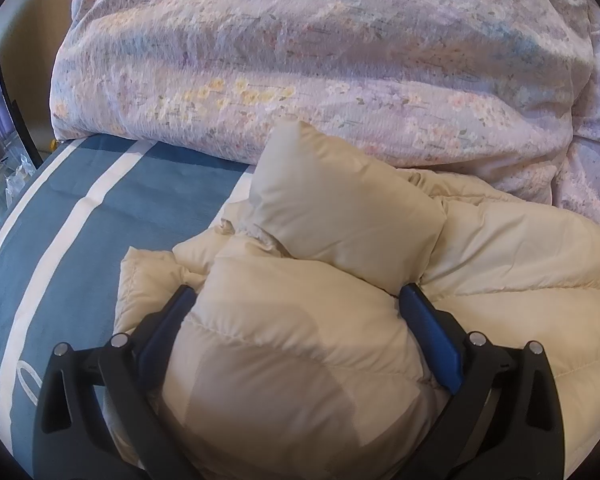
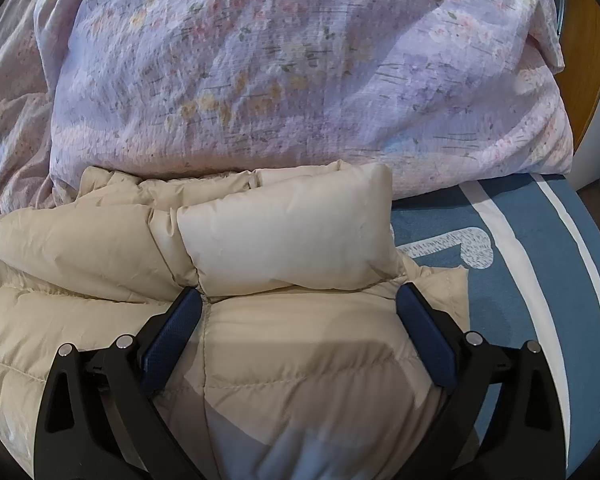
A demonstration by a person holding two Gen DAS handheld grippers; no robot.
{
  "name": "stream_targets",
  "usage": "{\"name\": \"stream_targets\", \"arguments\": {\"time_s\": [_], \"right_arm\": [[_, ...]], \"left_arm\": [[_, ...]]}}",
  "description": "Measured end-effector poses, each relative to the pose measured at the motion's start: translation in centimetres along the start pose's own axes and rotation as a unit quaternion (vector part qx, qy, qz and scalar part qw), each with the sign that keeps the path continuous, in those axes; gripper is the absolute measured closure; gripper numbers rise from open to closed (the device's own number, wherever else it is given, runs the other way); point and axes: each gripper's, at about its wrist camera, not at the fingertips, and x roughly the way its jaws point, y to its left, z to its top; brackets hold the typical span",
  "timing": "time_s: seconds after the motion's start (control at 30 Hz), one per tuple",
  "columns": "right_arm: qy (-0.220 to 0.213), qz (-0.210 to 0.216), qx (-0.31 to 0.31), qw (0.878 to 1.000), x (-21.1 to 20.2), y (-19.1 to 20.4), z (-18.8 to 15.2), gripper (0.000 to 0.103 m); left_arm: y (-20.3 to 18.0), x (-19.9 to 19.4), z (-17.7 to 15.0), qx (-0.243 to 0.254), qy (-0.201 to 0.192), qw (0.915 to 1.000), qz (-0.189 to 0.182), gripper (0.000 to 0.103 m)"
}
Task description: Fold large clothes
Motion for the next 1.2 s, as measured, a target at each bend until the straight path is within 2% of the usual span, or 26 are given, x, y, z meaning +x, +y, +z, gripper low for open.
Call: {"name": "stream_targets", "arguments": {"time_s": [0.1, 0.2, 0.27, 0.33, 0.4, 0.53, 0.63, 0.73, 0.8, 0.83, 0.87, 0.93, 0.97, 1.03, 1.07, 1.13, 1.17, 1.2], "right_arm": [[-0.008, 0.010, 0.013, 1.000, -0.6, -0.7, -0.1, 0.003], [-0.001, 0.017, 0.019, 1.000, -2.2, -1.6, -0.3, 0.003], [-0.003, 0.049, 0.020, 0.999, -4.6, -2.6, -0.9, 0.003], [-0.008, 0.071, 0.037, 0.997, -7.1, -4.7, -1.5, 0.003], [0.000, 0.089, 0.062, 0.994, -8.2, -6.7, -2.1, 0.003], [0.040, 0.120, 0.111, 0.986, -8.3, -10.2, -3.7, 0.003], [0.075, 0.157, 0.137, 0.975, -7.4, -11.4, -5.2, 0.003], [0.089, 0.169, 0.142, 0.971, -7.0, -11.5, -6.1, 0.004], [0.080, 0.178, 0.137, 0.971, -7.2, -11.0, -6.4, 0.005], [0.077, 0.183, 0.134, 0.971, -7.3, -10.9, -6.6, 0.010], [0.078, 0.197, 0.131, 0.968, -7.3, -10.7, -6.7, 0.012], [0.083, 0.222, 0.128, 0.963, -7.1, -10.0, -7.0, 0.024], [0.088, 0.241, 0.128, 0.958, -7.0, -9.6, -7.3, 0.026], [0.086, 0.251, 0.128, 0.956, -6.9, -9.1, -7.3, 0.030], [0.086, 0.261, 0.131, 0.953, -6.9, -8.9, -7.5, 0.033], [0.092, 0.280, 0.147, 0.944, -6.6, -8.8, -7.9, 0.050], [0.096, 0.293, 0.162, 0.937, -6.2, -8.7, -7.8, 0.056], [0.097, 0.305, 0.174, 0.931, -6.2, -8.9, -8.1, 0.067]], "left_arm": [[0.3, -0.4, -0.1, -0.002, -0.003, 1.0000, 0.000, 0.002], [1.0, -2.5, -0.6, -0.002, 0.001, 1.0000, -0.003, 0.003], [1.7, -4.6, -1.0, 0.005, -0.008, 0.9998, -0.015, 0.003], [3.0, -6.8, -1.5, 0.008, -0.021, 0.9997, -0.012, 0.003], [5.2, -8.5, -1.9, -0.008, -0.021, 0.9996, -0.017, 0.003], [8.8, -8.9, -3.0, -0.060, 0.018, 0.9970, -0.045, 0.004], [10.2, -8.2, -4.1, -0.094, 0.045, 0.9915, -0.078, 0.005], [10.3, -8.0, -4.7, -0.107, 0.057, 0.9873, -0.103, 0.012], [10.0, -7.9, -4.9, -0.113, 0.066, 0.9840, -0.121, 0.020], [9.8, -7.7, -5.0, -0.115, 0.069, 0.9829, -0.127, 0.021], [9.6, -7.9, -5.1, -0.114, 0.065, 0.9832, -0.127, 0.023], [9.2, -7.8, -5.0, -0.114, 0.065, 0.9825, -0.132, 0.026], [9.1, -7.8, -5.1, -0.116, 0.065, 0.9814, -0.138, 0.030], [8.6, -7.9, -5.3, -0.119, 0.068, 0.9788, -0.152, 0.034], [8.4, -7.9, -5.4, -0.121, 0.070, 0.9772, -0.160, 0.038], [8.0, -7.8, -5.6, -0.128, 0.073, 0.9740, -0.172, 0.047], [7.8, -7.7, -5.7, -0.131, 0.075, 0.9722, -0.179, 0.056], [7.8, -7.7, -5.8, -0.136, 0.074, 0.9701, -0.187, 0.067]]}}
